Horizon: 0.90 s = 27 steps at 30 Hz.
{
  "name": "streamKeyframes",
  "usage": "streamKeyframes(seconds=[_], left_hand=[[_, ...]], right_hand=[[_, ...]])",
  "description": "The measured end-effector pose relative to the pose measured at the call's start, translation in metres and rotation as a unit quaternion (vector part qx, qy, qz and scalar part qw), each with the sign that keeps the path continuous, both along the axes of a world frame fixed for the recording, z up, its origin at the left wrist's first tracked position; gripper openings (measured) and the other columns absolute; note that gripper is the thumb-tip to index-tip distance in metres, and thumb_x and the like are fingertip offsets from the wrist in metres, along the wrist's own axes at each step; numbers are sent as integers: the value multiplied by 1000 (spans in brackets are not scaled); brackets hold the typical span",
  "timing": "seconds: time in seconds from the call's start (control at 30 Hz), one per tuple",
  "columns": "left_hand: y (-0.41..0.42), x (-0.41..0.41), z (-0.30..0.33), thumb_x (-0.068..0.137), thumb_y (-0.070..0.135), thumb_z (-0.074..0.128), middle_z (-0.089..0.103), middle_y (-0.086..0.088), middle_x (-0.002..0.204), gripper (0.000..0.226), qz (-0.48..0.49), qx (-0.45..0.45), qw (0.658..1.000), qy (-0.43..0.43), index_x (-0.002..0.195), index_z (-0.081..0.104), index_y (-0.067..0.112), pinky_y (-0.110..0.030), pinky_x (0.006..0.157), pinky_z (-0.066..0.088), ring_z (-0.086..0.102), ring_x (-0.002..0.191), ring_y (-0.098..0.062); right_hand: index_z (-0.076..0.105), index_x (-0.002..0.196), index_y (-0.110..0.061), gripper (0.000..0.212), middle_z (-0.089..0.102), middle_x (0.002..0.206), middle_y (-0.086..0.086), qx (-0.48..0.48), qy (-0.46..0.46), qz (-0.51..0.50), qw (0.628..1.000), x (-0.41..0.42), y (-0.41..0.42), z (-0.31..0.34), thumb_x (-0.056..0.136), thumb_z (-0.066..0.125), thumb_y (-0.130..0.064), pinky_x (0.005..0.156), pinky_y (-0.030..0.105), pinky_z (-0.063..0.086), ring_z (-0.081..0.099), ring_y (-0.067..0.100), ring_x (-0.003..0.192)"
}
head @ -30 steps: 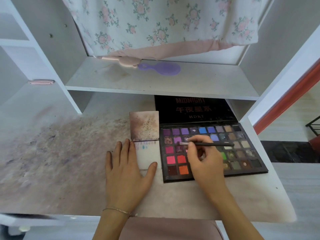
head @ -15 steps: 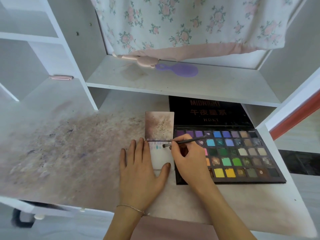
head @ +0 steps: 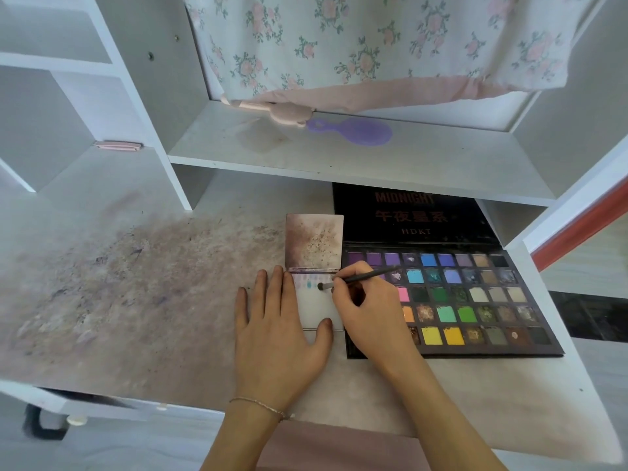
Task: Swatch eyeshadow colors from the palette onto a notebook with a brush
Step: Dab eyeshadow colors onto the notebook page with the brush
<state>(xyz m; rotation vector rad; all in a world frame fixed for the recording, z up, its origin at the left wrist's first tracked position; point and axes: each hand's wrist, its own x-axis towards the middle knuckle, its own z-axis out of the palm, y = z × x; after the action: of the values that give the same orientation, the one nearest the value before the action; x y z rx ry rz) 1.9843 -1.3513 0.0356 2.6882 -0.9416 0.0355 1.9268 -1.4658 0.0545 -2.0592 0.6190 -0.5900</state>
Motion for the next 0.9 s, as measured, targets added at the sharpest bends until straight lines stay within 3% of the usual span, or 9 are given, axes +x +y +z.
streamKeyframes(seconds=[0.73,0.9], left_hand=[[0,0,1,68,66,0,5,-1,155,93,0,3,1000,2,146,3,16,-37,111,-13,-4,142,-17],[0,0,1,68,66,1,6,-1,155,93,-2,-5,1000,3,146,4,15,-37,111,-12,-3,142,-17]], right_hand=[[51,83,-26,10,57,71,-9,-5,12,-3,1000,2,-1,0,89,53,-18,59,13,44,54,3,65],[52,83,-21,7,54,64,-8,0,16,2,1000,1,-2,0,88,53,-17,54,12,41,51,0,62]])
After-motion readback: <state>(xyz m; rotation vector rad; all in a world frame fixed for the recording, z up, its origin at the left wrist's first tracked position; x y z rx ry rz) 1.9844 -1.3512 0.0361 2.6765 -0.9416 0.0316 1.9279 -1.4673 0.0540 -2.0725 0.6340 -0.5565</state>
